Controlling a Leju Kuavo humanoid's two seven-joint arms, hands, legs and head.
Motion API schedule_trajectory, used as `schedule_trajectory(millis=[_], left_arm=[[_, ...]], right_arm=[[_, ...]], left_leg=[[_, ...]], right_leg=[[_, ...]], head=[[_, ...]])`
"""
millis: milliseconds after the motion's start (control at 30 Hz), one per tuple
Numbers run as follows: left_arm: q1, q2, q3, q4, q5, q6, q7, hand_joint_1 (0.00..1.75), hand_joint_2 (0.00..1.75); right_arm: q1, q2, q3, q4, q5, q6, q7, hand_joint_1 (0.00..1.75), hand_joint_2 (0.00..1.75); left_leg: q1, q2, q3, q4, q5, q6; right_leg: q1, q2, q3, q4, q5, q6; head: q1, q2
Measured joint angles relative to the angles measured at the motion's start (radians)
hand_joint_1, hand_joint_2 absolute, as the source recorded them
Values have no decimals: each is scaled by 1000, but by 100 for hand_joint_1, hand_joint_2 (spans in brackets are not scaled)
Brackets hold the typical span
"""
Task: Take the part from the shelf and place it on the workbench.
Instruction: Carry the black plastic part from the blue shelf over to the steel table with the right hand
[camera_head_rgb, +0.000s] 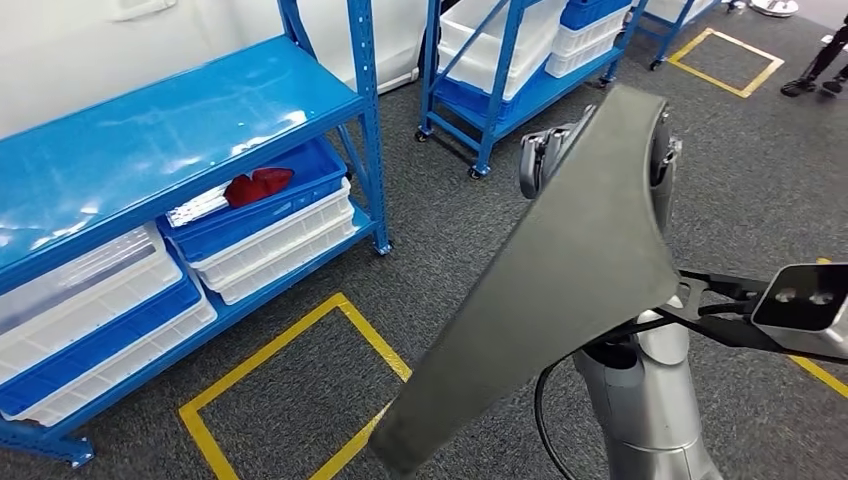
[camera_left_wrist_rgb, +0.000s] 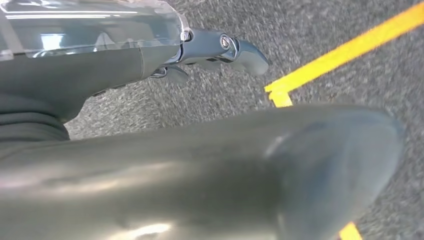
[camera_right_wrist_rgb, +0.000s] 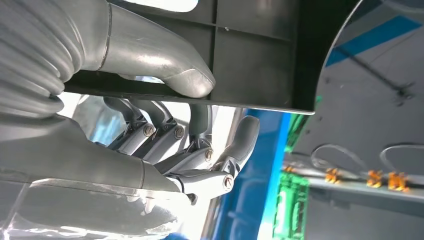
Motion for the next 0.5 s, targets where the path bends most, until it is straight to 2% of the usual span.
schedule_trajectory(millis=[33, 67, 100, 167, 200, 233, 267, 300, 333, 400, 433, 467, 500], left_arm=[[1, -1, 0, 0, 0, -1, 1, 0, 0], [0, -3, 0, 0, 0, -2, 2, 0, 0], [0, -4, 0, 0, 1, -3, 3, 0, 0], [-2, -8, 0, 0, 4, -4, 3, 0, 0], [-2, -9, 0, 1, 6, -5, 3, 0, 0], [-2, -10, 0, 1, 8, -5, 3, 0, 0], [-2, -11, 0, 1, 10, -5, 3, 0, 0], [-2, -12, 0, 1, 13, -4, 3, 0, 0], [-4, -12, 0, 1, 15, -4, 3, 0, 0], [-6, -13, 0, 1, 19, -2, -1, 0, 0], [-5, -13, 0, 1, 20, -1, -3, 0, 0], [-2, -13, 1, 1, 21, 1, -5, 0, 0], [0, -13, 1, 1, 21, 4, -7, 0, 0]], right_arm=[[-1, 0, -2, 9, -2, 0, 0, 175, 175], [-2, 0, -3, 17, -4, 0, 0, 175, 175], [-5, 0, -3, 23, -6, 0, 0, 175, 175], [-18, 0, -4, 32, -9, 1, 0, 175, 175], [-25, 1, -4, 36, -10, 2, 0, 175, 175], [-30, 2, -4, 40, -11, 3, -1, 175, 175], [-34, 3, -4, 44, -12, 3, -1, 175, 175], [-37, 4, -4, 47, -13, 4, -1, 175, 175], [-40, 4, -4, 51, -14, 5, -1, 175, 175], [-50, 9, -4, 58, -15, 6, -1, 175, 175], [-54, 13, -4, 62, -15, 7, 0, 175, 175], [-57, 17, -4, 66, -16, 8, 0, 175, 175], [-58, 21, -4, 69, -17, 10, 0, 175, 175]], left_leg=[[0, 13, 0, 0, -1, 0], [0, 25, 0, 1, -2, -1], [-1, 36, 1, 1, -3, -3], [-4, 55, 4, 3, -8, -9], [-7, 64, 5, 3, -10, -14], [-9, 74, 6, 3, -12, -18], [-11, 85, 8, 2, -14, -23], [-12, 97, 10, -1, -15, -28], [-11, 95, 12, 2, -21, -33], [-9, 54, -5, 52, -58, -40], [-7, 24, -29, 108, -88, -42], [-6, 4, -61, 175, -119, -43], [-6, -5, -92, 236, -140, -45]], right_leg=[[-2, -4, -11, 24, -2, 2], [-4, -9, -3, 11, 14, 3], [-4, -18, 25, -40, 44, 1], [5, -66, 97, -178, 96, -10], [11, -86, 119, -224, 108, -17], [17, -96, 128, -247, 108, -24], [21, -90, 127, -251, 107, -30], [19, -76, 126, -254, 109, -36], [17, -63, 127, -258, 112, -41], [9, -41, 131, -268, 119, -53], [8, -30, 131, -269, 120, -57], [7, -17, 131, -269, 120, -59], [7, -3, 131, -268, 121, -61]], head=[[0, 0], [0, 0], [0, 0], [0, 0], [0, 0], [0, 0], [0, 0], [0, 0], [0, 0], [0, 0], [0, 0], [0, 0], [0, 0]])
